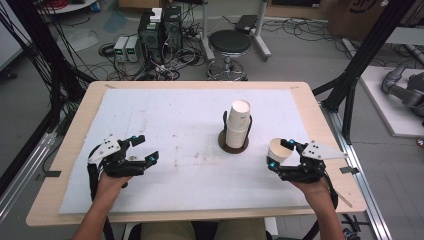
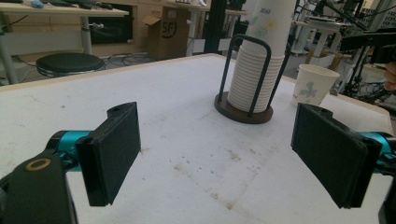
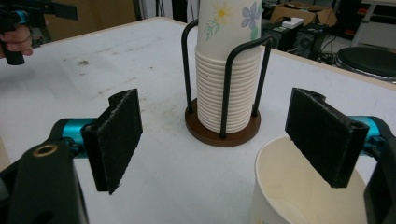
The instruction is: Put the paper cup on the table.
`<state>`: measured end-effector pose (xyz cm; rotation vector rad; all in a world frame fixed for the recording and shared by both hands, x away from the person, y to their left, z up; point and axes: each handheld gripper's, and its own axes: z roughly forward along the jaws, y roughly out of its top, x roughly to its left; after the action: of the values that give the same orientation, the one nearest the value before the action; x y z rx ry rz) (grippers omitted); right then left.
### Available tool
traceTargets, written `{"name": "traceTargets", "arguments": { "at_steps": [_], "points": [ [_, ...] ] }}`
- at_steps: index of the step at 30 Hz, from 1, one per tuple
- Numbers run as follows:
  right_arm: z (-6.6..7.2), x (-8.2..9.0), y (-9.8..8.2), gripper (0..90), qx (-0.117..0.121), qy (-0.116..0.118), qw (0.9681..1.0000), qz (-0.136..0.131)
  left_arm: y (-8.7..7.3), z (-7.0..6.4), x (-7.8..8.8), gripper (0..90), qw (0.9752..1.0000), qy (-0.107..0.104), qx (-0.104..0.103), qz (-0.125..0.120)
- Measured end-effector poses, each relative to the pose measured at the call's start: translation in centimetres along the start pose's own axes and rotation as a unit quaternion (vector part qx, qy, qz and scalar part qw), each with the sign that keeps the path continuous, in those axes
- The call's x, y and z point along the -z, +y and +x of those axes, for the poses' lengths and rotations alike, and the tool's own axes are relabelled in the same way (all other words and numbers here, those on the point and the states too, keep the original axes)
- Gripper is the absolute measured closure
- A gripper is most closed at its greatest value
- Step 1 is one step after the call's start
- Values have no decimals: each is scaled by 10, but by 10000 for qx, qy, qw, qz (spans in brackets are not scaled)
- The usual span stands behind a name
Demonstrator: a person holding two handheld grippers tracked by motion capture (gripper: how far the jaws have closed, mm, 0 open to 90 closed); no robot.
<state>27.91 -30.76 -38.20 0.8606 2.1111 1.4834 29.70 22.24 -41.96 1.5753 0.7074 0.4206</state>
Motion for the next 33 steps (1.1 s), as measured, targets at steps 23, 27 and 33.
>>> {"name": "traceTargets", "arguments": {
  "at_steps": [23,27,33],
  "points": [
    [5,-3,1,191,46,-30,9999,93,0,-3,7,161,10000,87,-31,0],
    [5,-2,1,191,64,-66,9999,76,0,-3,7,161,9999,95,-33,-9],
    [4,-1,1,191,57,-94,9999,67,0,-3,7,161,10000,82,-17,-6]
  ]
}}
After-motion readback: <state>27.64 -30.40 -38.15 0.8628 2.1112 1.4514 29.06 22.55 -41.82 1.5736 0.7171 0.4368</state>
